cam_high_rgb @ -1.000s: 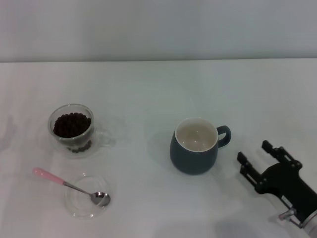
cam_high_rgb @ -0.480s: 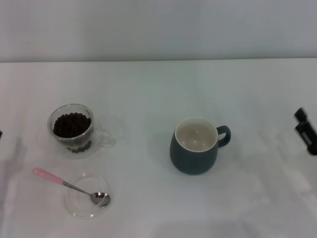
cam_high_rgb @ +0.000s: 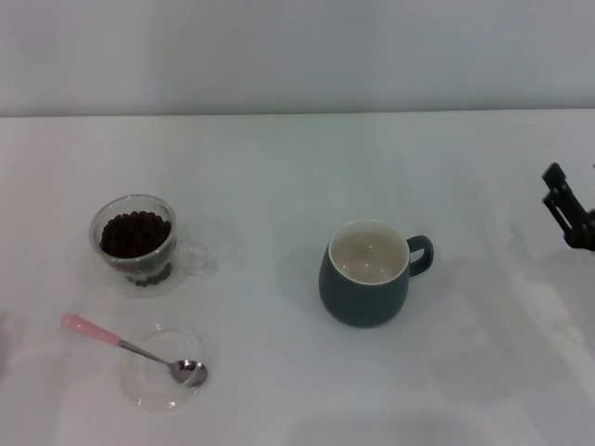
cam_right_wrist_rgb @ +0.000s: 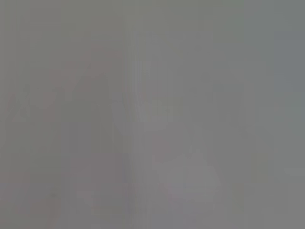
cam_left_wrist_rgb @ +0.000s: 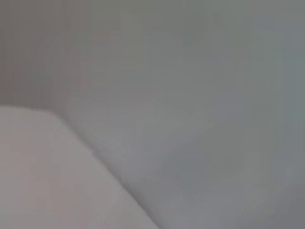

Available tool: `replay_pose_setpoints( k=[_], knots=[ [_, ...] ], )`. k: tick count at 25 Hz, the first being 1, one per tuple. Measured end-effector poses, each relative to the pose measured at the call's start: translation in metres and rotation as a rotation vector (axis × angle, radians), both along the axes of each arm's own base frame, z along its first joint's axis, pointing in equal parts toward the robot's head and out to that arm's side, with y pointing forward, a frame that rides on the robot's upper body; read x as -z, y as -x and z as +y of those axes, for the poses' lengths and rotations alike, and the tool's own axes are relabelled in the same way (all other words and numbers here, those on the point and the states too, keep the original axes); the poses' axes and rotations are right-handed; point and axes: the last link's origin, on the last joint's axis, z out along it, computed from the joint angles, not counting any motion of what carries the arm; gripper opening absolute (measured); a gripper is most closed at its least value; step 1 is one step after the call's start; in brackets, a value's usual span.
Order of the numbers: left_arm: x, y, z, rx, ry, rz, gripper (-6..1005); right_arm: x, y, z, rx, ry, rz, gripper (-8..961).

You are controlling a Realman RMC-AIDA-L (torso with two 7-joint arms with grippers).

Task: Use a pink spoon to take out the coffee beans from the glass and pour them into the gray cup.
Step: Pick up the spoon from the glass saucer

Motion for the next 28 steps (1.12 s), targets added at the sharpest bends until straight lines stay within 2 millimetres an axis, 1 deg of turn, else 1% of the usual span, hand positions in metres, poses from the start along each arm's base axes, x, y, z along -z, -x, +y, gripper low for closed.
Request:
replay_pose_setpoints(
  k=[1,2,5,8,10,16,28],
  knots=[
    [-0.009,0.009,-0.006,-0.005,0.011,-0.081,576,0.001,0.001,0.003,-0.003,0.005,-0.001,728],
    [-0.013,0.012,-0.009,-0.003,0.024,-0.122,548,0.002,0.003,0.006,-0.005,0.010,-0.002,728],
    [-0.021,0.017,-0.009,0.025,0.107,-0.222,465,0.002,0.005,0.010,-0.009,0.013,-0.003,728],
    [-0.024,0.017,-0.001,0.048,0.237,-0.292,500,0.002,0.006,0.012,-0.013,0.013,-0.002,728],
    [-0.020,0.016,0.003,0.051,0.319,-0.319,524,0.003,0.008,0.013,-0.018,0.013,0.001,728],
    [-0.015,0.011,0.014,0.067,0.437,-0.350,669,0.002,0.010,0.015,-0.028,0.014,0.024,728],
    [-0.002,0.005,0.026,0.072,0.556,-0.300,661,0.001,0.016,0.024,-0.051,0.020,0.048,729]
  ],
)
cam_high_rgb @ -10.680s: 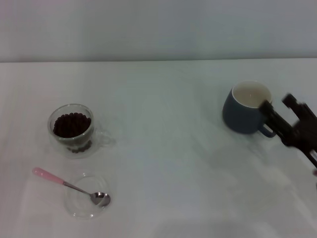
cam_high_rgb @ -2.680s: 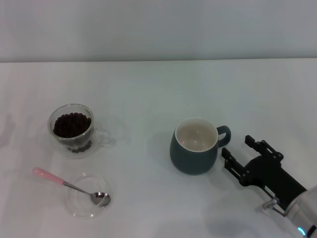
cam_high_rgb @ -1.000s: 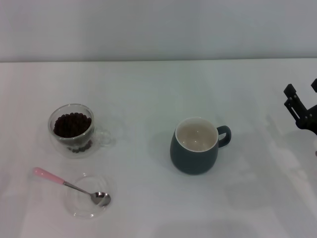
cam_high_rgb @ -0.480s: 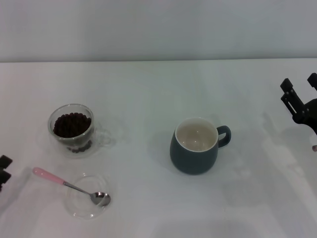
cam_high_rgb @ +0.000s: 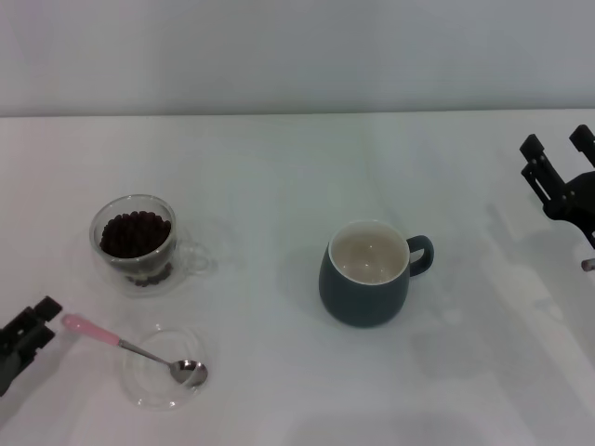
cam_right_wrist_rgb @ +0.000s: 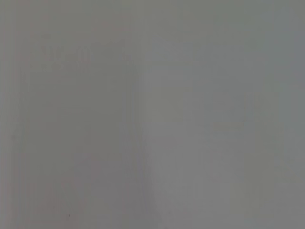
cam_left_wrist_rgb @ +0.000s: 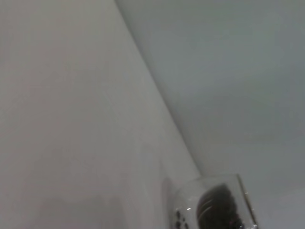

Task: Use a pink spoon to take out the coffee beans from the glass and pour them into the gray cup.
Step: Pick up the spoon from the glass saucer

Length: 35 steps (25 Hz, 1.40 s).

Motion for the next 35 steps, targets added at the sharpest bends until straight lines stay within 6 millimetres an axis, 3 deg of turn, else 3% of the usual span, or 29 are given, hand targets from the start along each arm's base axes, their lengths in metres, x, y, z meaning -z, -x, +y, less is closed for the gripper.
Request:
replay_pose_setpoints(
  k=[17,34,35],
  knots=[
    [0.021,-0.015,0.012,0.049,0.058,0.032,652,0.000,-0.002,-0.002,0.009,0.000,0.001,729],
    [0.027,-0.020,0.012,0.096,0.074,0.075,516,0.000,-0.005,-0.007,0.019,-0.001,0.002,730],
    [0.027,-0.020,0.012,0.100,0.071,0.075,402,0.000,-0.005,-0.007,0.020,-0.001,0.002,730]
  ],
)
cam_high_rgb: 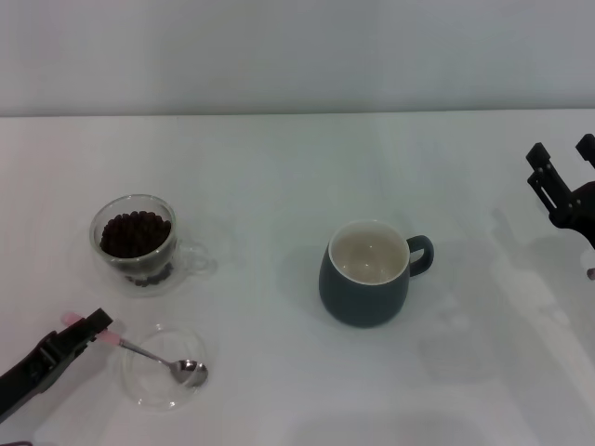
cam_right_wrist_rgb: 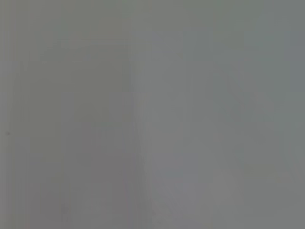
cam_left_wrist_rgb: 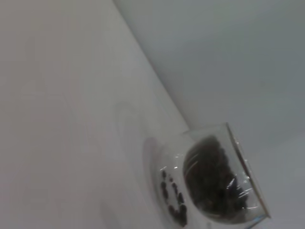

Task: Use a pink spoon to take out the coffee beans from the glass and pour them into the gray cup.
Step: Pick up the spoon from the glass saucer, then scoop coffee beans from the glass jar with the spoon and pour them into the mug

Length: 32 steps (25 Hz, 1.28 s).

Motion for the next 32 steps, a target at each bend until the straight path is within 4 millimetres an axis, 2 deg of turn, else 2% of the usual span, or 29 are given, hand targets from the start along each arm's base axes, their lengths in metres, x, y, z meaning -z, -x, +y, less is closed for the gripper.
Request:
replay_pose_setpoints(
  k=[1,7,16,22,25,28,32],
  knots=[
    [0.000,0.000,0.000,0.006,-0.004,-0.001,288,0.000,0.000,0.000,0.001,0.000,0.000,730],
    [-0.003,-0.001,-0.001,0.021,-0.020,0.000,125,0.000,-0.003,-0.004,0.010,0.000,0.002,730],
    [-0.017,-0.016,-0.003,0.138,-0.070,-0.051,125,0.001,-0.004,-0.008,0.017,0.002,0.007,730],
    [-0.028,-0.016,-0.007,0.165,-0.091,-0.070,125,0.002,-0.006,-0.011,0.025,0.004,0.007,730],
    [-0.041,-0.017,-0.007,0.192,-0.133,-0.087,124,0.001,-0.007,-0.012,0.030,0.002,0.008,730],
    [-0.061,-0.022,-0.001,0.236,-0.217,-0.113,124,0.001,-0.008,-0.012,0.032,0.002,0.006,730],
    [-0.082,-0.038,0.023,0.333,-0.269,-0.097,124,0.002,-0.005,-0.010,0.020,0.008,0.006,731]
  ],
)
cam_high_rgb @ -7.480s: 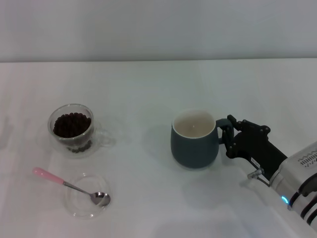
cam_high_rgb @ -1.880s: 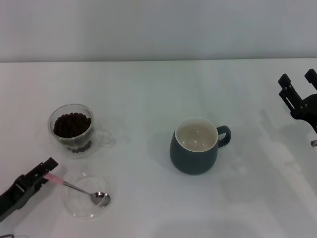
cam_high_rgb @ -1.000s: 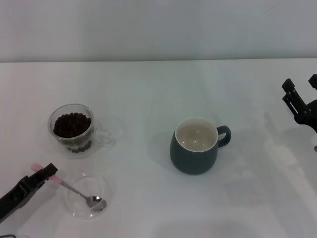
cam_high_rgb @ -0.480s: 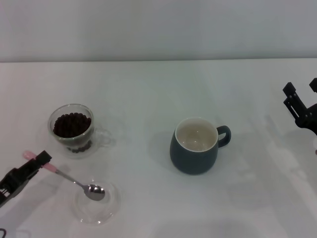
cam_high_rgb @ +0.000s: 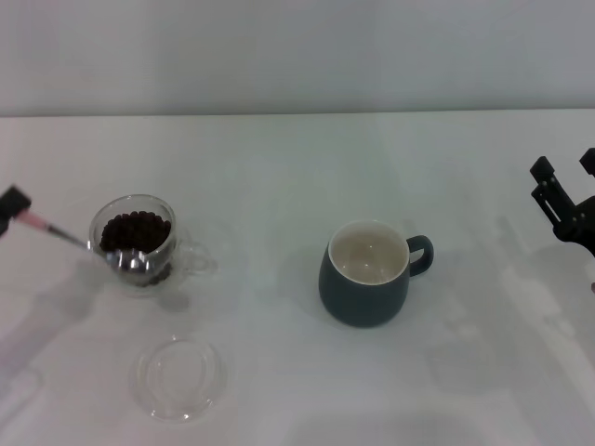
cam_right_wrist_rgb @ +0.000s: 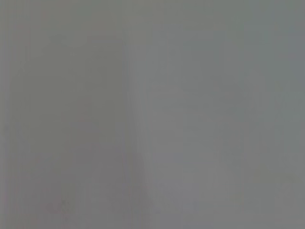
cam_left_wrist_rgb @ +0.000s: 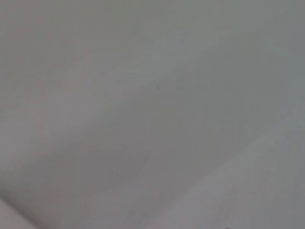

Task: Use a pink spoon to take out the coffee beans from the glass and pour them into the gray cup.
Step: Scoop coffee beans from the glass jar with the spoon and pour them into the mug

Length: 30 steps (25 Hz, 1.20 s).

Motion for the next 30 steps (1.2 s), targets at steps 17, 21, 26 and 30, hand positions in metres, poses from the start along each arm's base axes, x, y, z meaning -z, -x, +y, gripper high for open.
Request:
replay_pose_setpoints(
  k=[17,21,26,30],
  knots=[
    [-0.039,0.003,0.066,-0.003,-0.059,0.353,125,0.007,0.002,-0.002,0.003,0.026,0.010,729],
    [-0.025,-0.003,0.071,0.033,-0.115,0.419,125,0.010,0.001,0.000,0.016,0.044,0.005,727],
    [-0.015,-0.015,0.076,0.073,-0.162,0.433,125,0.010,0.001,0.001,0.018,0.046,0.004,727],
    [-0.007,-0.021,0.080,0.106,-0.171,0.476,125,0.010,0.001,0.001,0.019,0.047,0.003,727]
  ],
)
